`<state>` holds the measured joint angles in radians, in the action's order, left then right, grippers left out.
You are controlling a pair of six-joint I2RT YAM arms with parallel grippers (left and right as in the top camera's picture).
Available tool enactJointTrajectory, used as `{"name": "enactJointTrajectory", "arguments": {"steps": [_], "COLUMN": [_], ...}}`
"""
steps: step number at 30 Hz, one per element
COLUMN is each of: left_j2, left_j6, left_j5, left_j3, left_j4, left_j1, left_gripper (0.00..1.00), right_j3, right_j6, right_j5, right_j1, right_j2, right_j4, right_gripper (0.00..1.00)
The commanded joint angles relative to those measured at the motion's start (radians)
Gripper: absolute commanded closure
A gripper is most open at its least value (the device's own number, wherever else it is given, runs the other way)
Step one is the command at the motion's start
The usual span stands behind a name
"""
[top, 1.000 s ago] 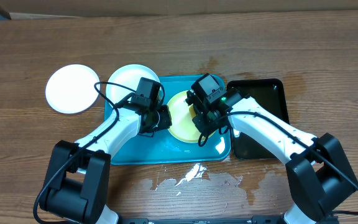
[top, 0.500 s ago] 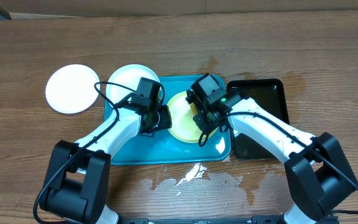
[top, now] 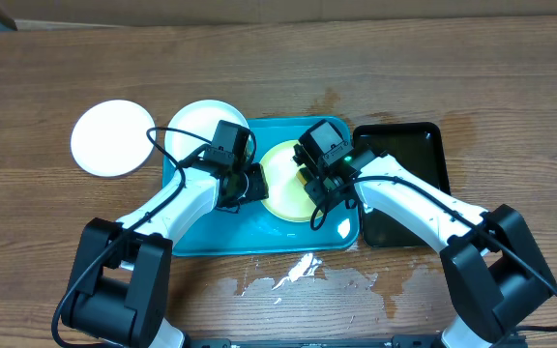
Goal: Clean dirty plates on tray and stack at the side
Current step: 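Scrub the yellow plate with the sponge while the left gripper holds it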
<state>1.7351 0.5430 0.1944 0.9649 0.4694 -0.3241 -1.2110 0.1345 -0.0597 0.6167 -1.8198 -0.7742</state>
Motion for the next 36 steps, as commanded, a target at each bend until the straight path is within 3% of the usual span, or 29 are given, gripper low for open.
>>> {"name": "enactJointTrajectory", "arguments": {"steps": [1, 7, 14, 18, 20, 23, 36], "left_j2": [0.008, 0.008, 0.008, 0.008, 0.008, 0.008, 0.016], "left_j6": [-0.016, -0.016, -0.016, -0.016, -0.016, -0.016, -0.017], "left_j5": [-0.011, -0.010, -0.011, -0.011, -0.011, -0.011, -0.039], "left_j3": [0.019, 0.019, 0.019, 0.019, 0.019, 0.019, 0.019], "left_j4": [0.002, 0.002, 0.002, 0.003, 0.003, 0.002, 0.004], "left_j1": [-0.004, -0.004, -0.004, -0.004, -0.004, -0.004, -0.004], "left_gripper": [0.53, 0.63, 0.67, 0.78, 0.84, 0.96, 0.96], "right_j3": [-0.029, 0.030, 0.137, 0.165, 0.165, 0.165, 0.165], "right_j6": [-0.004, -0.006, -0.008, -0.009, -0.015, -0.019, -0.030], "right_j5": [0.002, 0.110, 0.105, 0.082, 0.066, 0.049, -0.011], "right_j1": [0.000, 0.000, 0.000, 0.000, 0.000, 0.000, -0.001], "right_j2": [-0.002, -0.010, -0.012, -0.012, -0.012, -0.012, -0.027], "right_j4": [-0.001, 0.033, 0.099, 0.116, 0.116, 0.117, 0.128], "right_gripper": [0.51, 0.53, 0.69, 0.90, 0.96, 0.96, 0.96]}}
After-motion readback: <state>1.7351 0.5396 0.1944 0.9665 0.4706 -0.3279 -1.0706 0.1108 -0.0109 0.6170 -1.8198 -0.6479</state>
